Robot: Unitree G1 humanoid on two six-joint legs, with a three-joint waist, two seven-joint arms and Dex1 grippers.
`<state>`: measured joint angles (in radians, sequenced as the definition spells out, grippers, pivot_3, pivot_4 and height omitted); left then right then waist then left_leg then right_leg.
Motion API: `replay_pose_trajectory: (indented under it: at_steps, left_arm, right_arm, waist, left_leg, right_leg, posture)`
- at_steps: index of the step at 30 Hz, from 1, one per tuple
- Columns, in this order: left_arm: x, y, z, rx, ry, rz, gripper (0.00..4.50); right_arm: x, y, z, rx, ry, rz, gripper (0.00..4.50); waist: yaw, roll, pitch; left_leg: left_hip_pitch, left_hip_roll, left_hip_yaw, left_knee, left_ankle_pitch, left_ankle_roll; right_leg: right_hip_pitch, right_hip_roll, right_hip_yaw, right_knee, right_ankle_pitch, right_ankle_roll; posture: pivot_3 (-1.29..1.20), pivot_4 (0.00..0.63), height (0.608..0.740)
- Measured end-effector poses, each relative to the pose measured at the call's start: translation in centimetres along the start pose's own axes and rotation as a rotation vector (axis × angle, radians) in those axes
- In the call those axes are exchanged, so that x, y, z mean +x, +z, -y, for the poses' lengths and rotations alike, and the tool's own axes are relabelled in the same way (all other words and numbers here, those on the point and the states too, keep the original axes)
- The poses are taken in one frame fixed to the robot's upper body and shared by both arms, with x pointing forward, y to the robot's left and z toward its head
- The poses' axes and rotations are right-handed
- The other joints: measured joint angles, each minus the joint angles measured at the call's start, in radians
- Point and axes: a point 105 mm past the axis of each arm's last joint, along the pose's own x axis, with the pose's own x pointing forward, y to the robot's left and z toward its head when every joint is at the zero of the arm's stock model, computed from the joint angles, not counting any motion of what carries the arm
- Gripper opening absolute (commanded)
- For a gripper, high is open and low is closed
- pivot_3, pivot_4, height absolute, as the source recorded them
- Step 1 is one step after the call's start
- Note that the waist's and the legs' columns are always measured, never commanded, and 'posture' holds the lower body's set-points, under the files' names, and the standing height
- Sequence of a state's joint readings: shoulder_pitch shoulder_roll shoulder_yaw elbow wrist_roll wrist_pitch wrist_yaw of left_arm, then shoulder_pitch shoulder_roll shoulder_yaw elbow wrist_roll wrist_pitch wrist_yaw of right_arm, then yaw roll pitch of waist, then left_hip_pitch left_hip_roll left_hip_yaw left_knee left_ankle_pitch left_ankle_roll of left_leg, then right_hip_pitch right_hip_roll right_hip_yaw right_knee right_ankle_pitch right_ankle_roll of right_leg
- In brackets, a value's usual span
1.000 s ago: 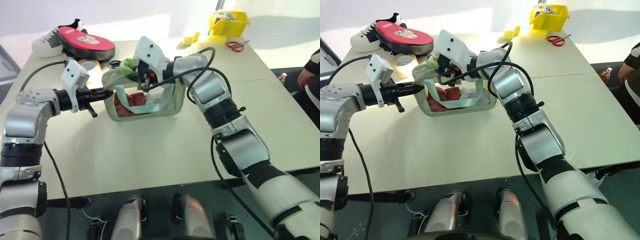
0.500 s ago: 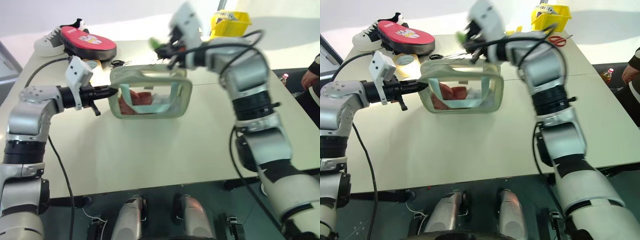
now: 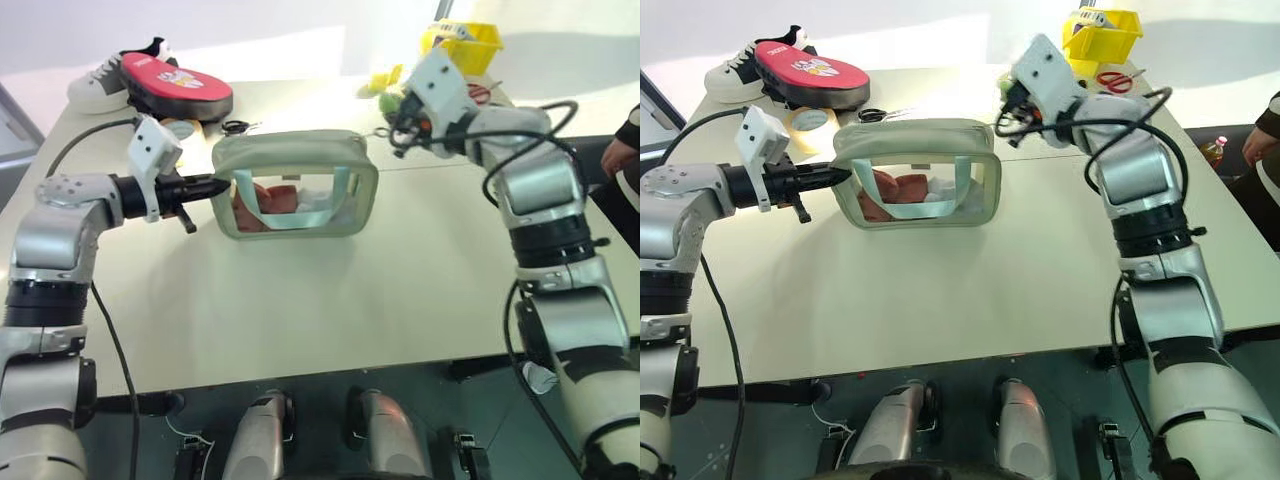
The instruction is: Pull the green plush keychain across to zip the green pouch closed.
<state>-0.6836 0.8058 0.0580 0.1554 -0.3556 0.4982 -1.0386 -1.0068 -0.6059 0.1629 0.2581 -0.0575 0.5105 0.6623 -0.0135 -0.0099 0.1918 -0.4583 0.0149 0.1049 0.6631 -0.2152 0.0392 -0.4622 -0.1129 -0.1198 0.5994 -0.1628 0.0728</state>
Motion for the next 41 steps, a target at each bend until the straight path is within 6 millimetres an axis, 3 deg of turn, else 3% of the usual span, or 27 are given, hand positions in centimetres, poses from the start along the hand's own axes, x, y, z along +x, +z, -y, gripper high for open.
replay_pose_trajectory:
  at_steps: [6,12,19,23,24,25,26,29,33,37,41]
  left_arm:
    - [0.0,-0.2,0.3,-0.008,0.000,-0.007,0.00]
    - [0.0,-0.2,0.3,-0.011,0.008,-0.010,0.00]
    - [-0.1,-0.3,0.2,-0.017,0.011,-0.016,0.00]
    - [-0.1,-0.3,0.2,-0.016,0.010,-0.016,0.00]
    - [-0.1,-0.3,0.2,-0.017,0.010,-0.015,0.00]
    - [-0.1,-0.3,0.2,-0.017,0.012,-0.015,0.74]
    - [-0.1,-0.3,0.1,-0.019,0.017,-0.016,1.08]
    - [-0.4,0.0,0.0,-0.023,0.018,-0.014,2.49]
    - [-1.9,1.0,-1.3,-0.045,0.049,0.011,4.41]
    - [-4.5,2.6,-2.9,-0.068,0.110,0.042,4.46]
    - [-5.7,3.1,-3.2,-0.092,0.108,0.056,4.46]
  right_arm:
    - [0.6,-4.2,-2.7,0.040,-0.036,-0.072,0.04]
    - [3.4,-7.5,-9.9,0.292,0.057,-0.108,0.04]
    - [3.9,-7.3,-10.4,0.349,0.082,-0.093,0.04]
    - [3.3,-7.5,-9.8,0.372,0.118,-0.097,1.41]
    - [2.9,-7.5,-9.4,0.377,0.139,-0.101,1.92]
    - [2.5,-7.5,-8.8,0.376,0.153,-0.105,2.37]
    - [2.0,-7.3,-7.8,0.369,0.154,-0.105,3.03]
    - [0.1,-5.8,-4.6,0.317,0.170,-0.077,4.44]
    - [-3.3,-3.4,-1.3,0.244,0.252,-0.032,4.50]
    - [-6.1,-0.5,-2.1,0.250,0.444,0.050,4.50]
    - [-6.9,2.2,-3.1,0.240,0.529,0.128,4.50]
  waist:
    - [-0.002,0.000,0.000]
    - [-0.005,0.000,0.000]
    - [-0.005,0.000,0.000]
    - [-0.004,0.000,0.000]
    - [-0.004,0.000,0.000]
    - [-0.002,0.000,0.000]
    - [-0.001,0.000,0.000]
    - [0.000,0.000,0.000]
    - [0.001,0.000,0.000]
    - [-0.003,0.000,0.000]
    - [0.001,0.000,0.000]
  left_leg:
    - [0.001,0.000,0.000,0.000,0.000,0.000]
    - [0.002,0.001,0.000,0.000,0.000,0.000]
    - [0.003,0.001,0.000,0.000,0.000,0.000]
    - [0.003,0.001,0.000,0.000,0.000,0.000]
    - [0.003,0.001,0.000,0.000,0.000,0.000]
    - [0.003,0.001,0.000,0.000,0.000,0.000]
    - [0.003,0.001,0.000,0.000,0.000,0.000]
    - [0.002,0.001,-0.001,0.000,0.000,0.000]
    - [0.002,0.001,-0.001,0.000,0.000,0.001]
    - [0.002,0.001,-0.001,0.000,-0.001,0.001]
    - [0.002,0.001,-0.001,0.000,-0.001,0.000]
  right_leg:
    - [0.000,0.001,0.000,0.001,0.000,0.000]
    - [0.002,0.001,0.000,0.001,0.000,0.000]
    - [0.002,0.001,0.000,0.001,0.000,0.000]
    - [0.002,0.001,0.000,0.001,0.000,0.000]
    - [0.002,0.001,0.000,0.001,0.000,0.000]
    - [0.002,0.001,0.000,0.001,0.000,0.000]
    - [0.002,0.001,0.000,0.001,0.000,0.000]
    - [0.002,0.001,0.000,0.000,0.000,0.000]
    - [0.001,0.001,0.000,0.000,0.000,0.000]
    - [0.001,0.001,0.000,0.000,0.000,0.000]
    - [0.001,0.000,0.000,-0.001,0.000,0.000]
  posture:
    - [0.00,0.150,0.740]
    - [0.00,0.150,0.740]
    - [0.00,0.150,0.740]
    - [0.00,0.150,0.740]
    - [0.00,0.150,0.740]
    - [0.00,0.150,0.740]
    - [0.00,0.150,0.740]
    - [0.00,0.150,0.740]
    - [0.00,0.150,0.740]
    - [0.00,0.150,0.740]
    - [0.00,0.150,0.740]
